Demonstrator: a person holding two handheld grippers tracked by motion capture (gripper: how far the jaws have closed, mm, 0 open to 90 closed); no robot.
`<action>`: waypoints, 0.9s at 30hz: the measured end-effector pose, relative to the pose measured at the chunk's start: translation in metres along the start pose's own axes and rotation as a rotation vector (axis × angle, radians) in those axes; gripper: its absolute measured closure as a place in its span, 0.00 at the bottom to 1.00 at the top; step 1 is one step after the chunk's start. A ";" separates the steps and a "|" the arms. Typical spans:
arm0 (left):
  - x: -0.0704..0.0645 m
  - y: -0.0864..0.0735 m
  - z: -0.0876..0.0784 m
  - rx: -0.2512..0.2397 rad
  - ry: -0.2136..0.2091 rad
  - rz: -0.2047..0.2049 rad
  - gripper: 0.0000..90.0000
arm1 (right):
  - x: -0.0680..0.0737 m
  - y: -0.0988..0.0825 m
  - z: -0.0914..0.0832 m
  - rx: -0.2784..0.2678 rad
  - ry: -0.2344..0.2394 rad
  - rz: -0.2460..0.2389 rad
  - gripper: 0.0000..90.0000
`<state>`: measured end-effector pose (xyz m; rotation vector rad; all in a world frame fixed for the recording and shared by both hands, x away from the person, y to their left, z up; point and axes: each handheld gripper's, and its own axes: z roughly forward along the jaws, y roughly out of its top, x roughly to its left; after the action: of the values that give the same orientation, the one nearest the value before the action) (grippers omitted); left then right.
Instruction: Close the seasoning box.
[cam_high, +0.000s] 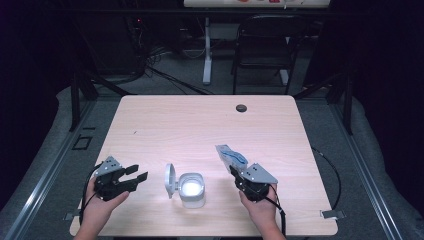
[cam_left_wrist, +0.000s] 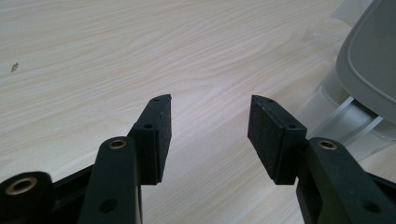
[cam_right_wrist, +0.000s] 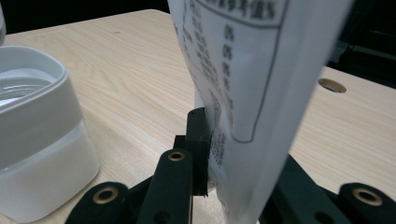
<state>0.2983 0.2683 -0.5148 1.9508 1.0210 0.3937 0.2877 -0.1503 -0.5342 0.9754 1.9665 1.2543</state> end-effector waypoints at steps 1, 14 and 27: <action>0.000 0.000 0.000 0.000 0.001 0.001 0.56 | -0.001 -0.001 0.000 0.000 -0.002 0.009 0.89; 0.000 0.000 -0.001 0.000 0.002 0.000 0.56 | -0.014 -0.011 0.002 0.062 -0.049 0.076 0.89; -0.001 0.000 -0.001 0.004 0.003 0.002 0.56 | -0.022 -0.020 0.008 0.120 -0.064 0.165 0.88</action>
<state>0.2970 0.2687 -0.5140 1.9554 1.0223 0.3964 0.3011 -0.1701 -0.5539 1.2443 1.9622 1.1880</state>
